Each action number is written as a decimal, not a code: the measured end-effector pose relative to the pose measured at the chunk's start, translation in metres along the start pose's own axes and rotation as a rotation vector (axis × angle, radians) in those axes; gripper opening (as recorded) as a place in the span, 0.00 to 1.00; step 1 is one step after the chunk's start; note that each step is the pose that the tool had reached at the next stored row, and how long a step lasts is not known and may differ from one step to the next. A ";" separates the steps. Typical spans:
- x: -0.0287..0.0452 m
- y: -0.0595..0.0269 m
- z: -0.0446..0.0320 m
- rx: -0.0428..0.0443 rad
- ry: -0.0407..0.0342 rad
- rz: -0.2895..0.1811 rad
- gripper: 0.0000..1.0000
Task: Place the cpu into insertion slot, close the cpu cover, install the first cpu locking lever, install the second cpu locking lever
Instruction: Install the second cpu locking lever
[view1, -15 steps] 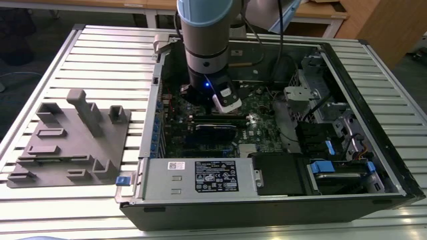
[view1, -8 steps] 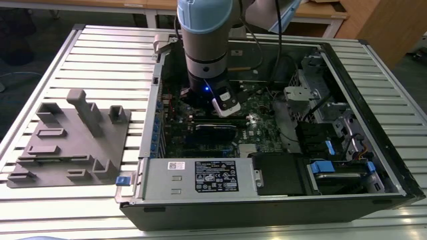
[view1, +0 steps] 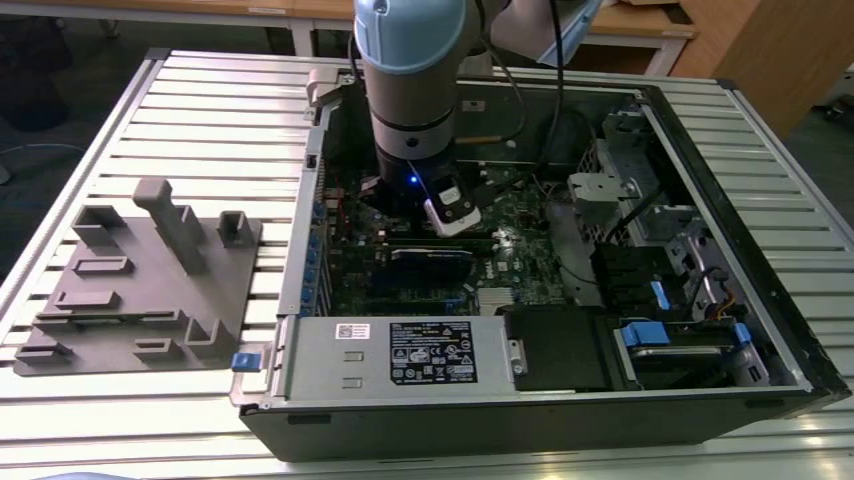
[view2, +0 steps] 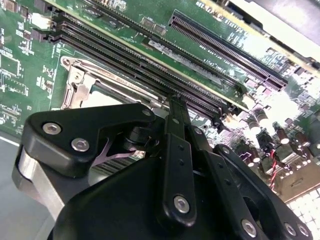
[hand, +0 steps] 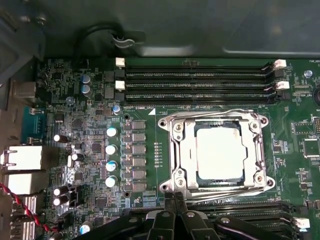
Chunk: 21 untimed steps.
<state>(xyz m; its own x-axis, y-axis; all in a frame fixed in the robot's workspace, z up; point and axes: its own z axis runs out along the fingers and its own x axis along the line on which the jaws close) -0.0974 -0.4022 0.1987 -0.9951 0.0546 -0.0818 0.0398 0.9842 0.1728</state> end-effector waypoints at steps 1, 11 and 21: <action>0.0000 -0.0003 0.0000 -0.0029 0.0002 0.000 0.11; 0.0000 -0.0040 0.0011 -0.0419 0.0018 0.004 0.11; 0.0002 -0.0064 0.0033 -0.0540 0.0021 0.005 0.11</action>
<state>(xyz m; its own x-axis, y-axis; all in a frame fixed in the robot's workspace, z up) -0.0975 -0.4080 0.1943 -0.9951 0.0590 -0.0788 0.0398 0.9733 0.2259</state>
